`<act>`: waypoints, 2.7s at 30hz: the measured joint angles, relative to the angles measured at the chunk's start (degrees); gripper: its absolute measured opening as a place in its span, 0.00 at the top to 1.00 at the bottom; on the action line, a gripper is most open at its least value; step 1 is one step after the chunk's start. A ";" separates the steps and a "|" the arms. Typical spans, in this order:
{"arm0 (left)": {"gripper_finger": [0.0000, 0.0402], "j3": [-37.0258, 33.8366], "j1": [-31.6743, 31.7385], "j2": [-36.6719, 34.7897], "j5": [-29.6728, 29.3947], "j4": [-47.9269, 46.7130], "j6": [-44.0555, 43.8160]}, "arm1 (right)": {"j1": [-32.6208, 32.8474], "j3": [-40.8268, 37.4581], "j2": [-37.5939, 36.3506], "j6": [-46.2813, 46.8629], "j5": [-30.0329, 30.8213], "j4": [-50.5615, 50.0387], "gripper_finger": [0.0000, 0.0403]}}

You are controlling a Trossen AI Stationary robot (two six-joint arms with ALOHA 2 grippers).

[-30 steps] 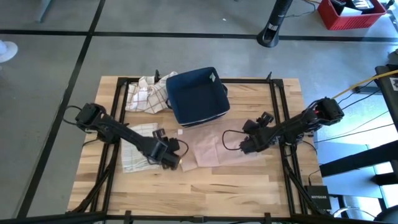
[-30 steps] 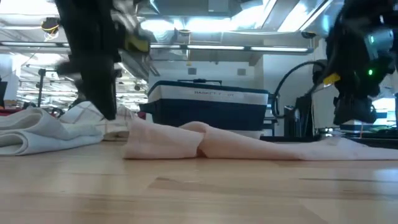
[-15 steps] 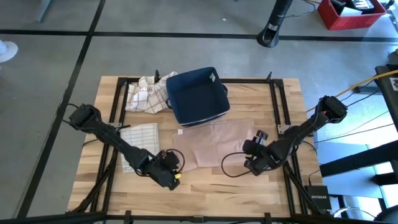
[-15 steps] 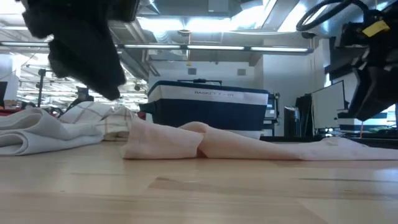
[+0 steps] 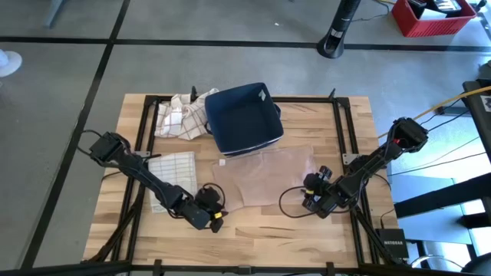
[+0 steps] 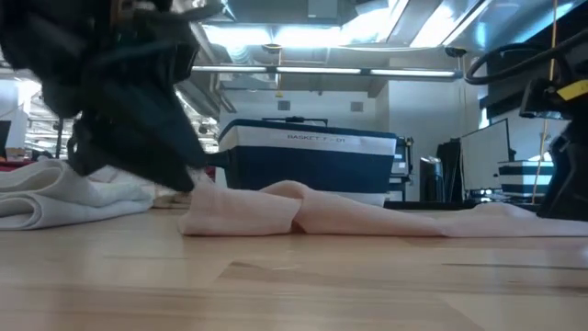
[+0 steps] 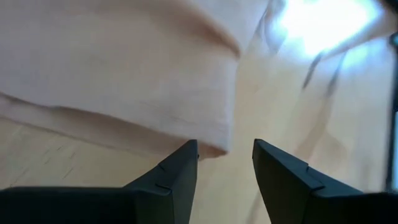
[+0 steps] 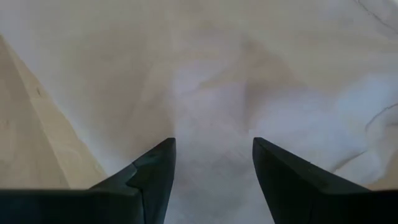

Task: Fold towel
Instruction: Fold the pink towel on the table

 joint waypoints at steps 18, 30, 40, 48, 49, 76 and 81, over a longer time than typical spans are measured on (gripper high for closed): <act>0.84 0.00 -0.18 4.71 -6.84 6.05 7.81 | 0.00 -2.17 0.00 -0.35 2.75 2.59 0.47; 0.99 0.02 -5.38 2.99 -5.39 0.30 4.64 | -0.02 -1.91 -0.17 -0.57 -2.05 0.48 0.47; 0.99 0.02 -5.51 2.89 -5.48 -0.05 3.80 | 0.00 -1.86 -0.17 2.73 -4.45 -2.60 0.47; 0.82 0.02 -3.83 2.89 0.10 0.11 5.07 | 0.02 -2.03 -0.09 2.38 -3.55 -1.79 0.47; 0.78 0.02 -3.40 2.64 2.62 -0.06 6.78 | 0.02 -1.85 -0.12 2.38 -3.69 -2.04 0.47; 0.66 0.15 3.67 0.79 12.72 -9.66 11.62 | 1.81 2.61 6.67 2.21 -9.63 16.96 0.47; 0.66 0.24 1.87 -2.40 19.34 -12.69 11.43 | 5.46 6.21 6.88 2.43 -14.28 15.64 0.47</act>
